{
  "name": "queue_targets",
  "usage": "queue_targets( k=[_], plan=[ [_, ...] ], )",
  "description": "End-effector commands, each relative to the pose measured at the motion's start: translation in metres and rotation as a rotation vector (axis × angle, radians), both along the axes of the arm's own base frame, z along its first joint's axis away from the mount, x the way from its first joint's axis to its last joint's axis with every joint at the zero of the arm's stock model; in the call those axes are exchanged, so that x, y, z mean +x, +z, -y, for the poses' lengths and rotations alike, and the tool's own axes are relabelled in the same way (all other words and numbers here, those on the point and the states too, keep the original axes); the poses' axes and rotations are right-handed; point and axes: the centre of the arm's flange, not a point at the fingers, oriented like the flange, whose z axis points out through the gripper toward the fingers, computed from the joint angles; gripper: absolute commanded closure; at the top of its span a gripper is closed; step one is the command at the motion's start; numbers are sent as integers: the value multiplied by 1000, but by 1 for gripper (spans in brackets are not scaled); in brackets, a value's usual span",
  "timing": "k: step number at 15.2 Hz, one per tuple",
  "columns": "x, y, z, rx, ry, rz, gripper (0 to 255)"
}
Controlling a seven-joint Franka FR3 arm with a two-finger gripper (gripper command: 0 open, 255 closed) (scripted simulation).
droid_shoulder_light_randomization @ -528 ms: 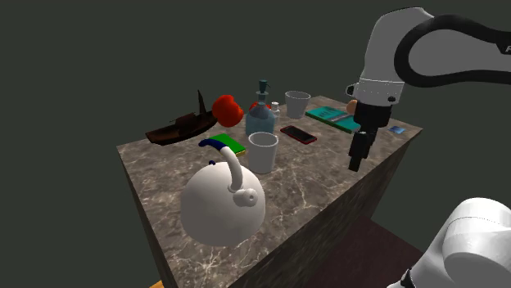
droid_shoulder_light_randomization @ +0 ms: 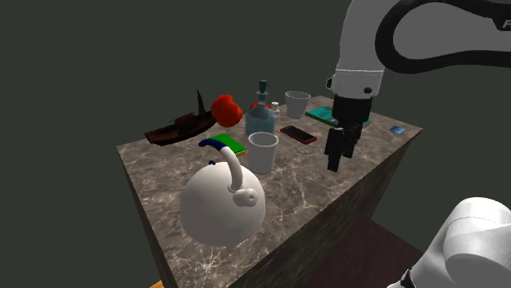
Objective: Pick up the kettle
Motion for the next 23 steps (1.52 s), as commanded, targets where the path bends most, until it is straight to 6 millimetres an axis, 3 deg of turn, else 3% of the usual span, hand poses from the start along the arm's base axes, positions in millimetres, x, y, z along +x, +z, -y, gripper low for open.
queue_targets(
  k=[1, 19, 23],
  plan=[
    [6, 7, -24, -5, -19, -12, 0],
    [100, 59, -244, -55, -171, -107, 0],
    [103, 44, -249, -56, -175, -109, 0]
  ],
)
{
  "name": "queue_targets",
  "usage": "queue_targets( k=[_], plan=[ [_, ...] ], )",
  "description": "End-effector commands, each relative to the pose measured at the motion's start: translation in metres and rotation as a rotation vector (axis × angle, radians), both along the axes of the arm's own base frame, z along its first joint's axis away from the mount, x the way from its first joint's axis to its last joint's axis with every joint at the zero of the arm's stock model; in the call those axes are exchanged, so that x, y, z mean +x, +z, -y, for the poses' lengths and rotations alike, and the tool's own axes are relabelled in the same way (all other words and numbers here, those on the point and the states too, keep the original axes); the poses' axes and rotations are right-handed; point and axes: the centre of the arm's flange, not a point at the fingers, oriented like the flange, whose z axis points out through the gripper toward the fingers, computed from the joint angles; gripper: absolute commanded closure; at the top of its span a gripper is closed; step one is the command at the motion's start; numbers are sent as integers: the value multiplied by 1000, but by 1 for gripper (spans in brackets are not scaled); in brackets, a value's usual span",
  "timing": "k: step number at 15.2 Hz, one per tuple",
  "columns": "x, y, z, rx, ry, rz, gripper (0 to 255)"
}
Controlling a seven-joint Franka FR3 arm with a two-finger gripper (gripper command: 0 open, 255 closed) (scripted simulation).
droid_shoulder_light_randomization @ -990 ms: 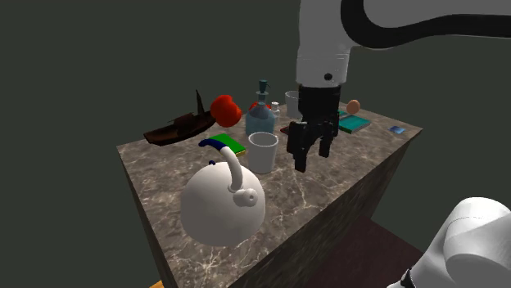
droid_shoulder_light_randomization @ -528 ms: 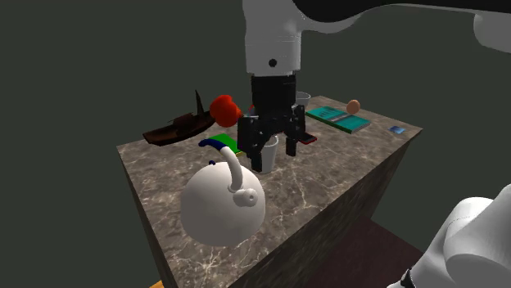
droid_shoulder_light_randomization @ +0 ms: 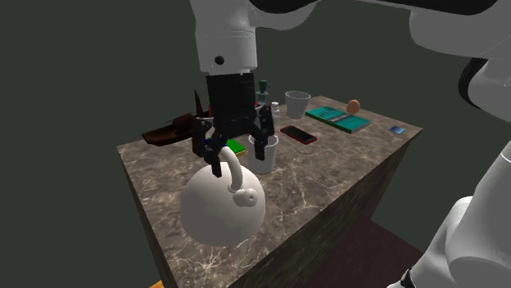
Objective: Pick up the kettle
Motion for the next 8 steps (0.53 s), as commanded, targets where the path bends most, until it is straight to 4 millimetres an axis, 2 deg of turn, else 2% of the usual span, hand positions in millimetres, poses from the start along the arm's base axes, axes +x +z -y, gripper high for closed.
queue_targets(
  k=[1, 4, 6, 7, 8],
  plan=[
    [1, -9, -1, 0, -1, 0, 0],
    [1, -25, -1, 0, -1, 0, 0],
    [1, -28, -1, 0, -1, 0, 0],
    [0, -28, -1, 0, -2, 0, 255],
    [1, -28, -1, 0, -2, 0, 255]
  ],
)
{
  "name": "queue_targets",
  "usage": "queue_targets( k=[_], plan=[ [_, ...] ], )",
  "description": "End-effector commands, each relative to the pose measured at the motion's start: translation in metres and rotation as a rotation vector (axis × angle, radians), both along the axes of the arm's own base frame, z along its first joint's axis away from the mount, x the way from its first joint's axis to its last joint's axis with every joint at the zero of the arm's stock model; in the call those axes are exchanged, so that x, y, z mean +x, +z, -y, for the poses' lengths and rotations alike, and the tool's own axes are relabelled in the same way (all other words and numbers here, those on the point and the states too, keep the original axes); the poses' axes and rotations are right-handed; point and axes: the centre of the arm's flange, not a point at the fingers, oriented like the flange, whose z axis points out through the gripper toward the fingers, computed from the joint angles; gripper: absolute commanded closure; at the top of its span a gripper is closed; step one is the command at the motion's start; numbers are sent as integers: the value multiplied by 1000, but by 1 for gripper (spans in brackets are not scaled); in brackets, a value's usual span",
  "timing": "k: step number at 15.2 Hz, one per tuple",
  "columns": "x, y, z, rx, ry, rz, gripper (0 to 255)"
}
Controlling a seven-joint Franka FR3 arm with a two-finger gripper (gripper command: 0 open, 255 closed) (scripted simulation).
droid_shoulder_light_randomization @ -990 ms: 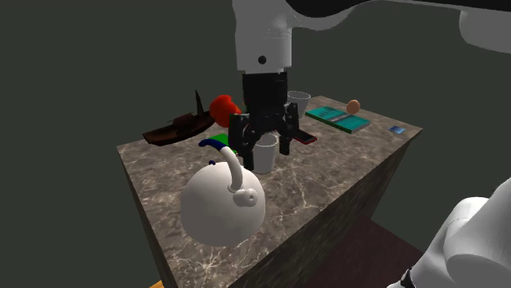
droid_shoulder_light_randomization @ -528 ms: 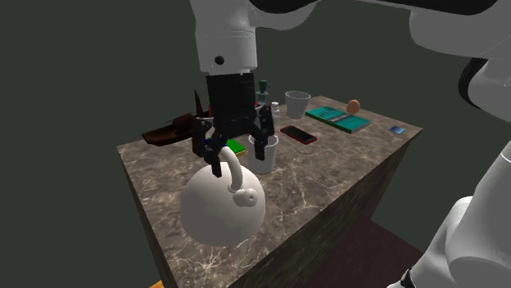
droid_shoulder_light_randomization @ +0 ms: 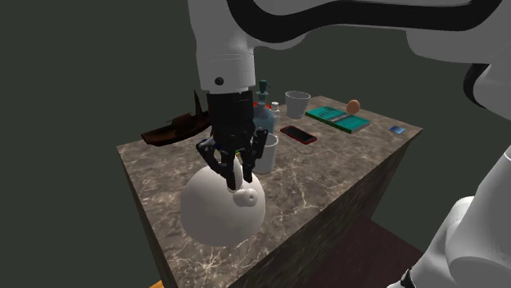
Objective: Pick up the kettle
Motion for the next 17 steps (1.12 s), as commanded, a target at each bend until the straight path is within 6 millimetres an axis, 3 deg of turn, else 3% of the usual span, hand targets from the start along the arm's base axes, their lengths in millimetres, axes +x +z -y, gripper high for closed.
queue_targets(
  k=[1, 8, 17],
  plan=[
    [0, 0, 0, 0, 0, 0, 255],
    [0, -1, 0, 0, 0, 0, 255],
    [0, 47, 0, 0, 0, 0, 255]
  ],
)
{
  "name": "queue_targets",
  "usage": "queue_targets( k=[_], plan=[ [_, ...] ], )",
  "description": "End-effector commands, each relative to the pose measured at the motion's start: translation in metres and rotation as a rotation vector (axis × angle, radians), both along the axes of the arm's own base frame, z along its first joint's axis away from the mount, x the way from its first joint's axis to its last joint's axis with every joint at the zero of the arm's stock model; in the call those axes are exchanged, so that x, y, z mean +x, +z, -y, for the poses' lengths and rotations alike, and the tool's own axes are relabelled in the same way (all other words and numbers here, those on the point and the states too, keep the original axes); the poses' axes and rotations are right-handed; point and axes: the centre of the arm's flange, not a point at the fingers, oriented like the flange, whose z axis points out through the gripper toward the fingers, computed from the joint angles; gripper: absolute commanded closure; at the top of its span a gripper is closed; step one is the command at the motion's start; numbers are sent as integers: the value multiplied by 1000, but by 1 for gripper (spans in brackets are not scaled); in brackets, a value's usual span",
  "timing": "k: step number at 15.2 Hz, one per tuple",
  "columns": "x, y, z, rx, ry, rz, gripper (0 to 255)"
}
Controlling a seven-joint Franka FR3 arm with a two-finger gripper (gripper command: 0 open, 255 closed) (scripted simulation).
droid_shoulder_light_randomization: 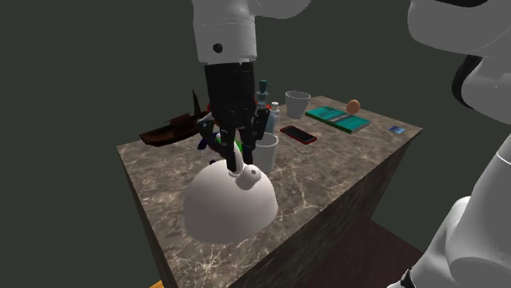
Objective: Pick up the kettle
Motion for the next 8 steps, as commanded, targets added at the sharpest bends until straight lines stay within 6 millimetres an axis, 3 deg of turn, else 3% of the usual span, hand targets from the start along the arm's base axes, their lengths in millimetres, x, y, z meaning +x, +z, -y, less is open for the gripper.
queue_targets(
  k=[1, 6, 8],
  plan=[
    [-1, 10, 0, 1, 0, 1, 255],
    [-1, 36, 0, 1, 0, 1, 255],
    [-1, 37, 0, 1, 0, 1, 255]
  ],
)
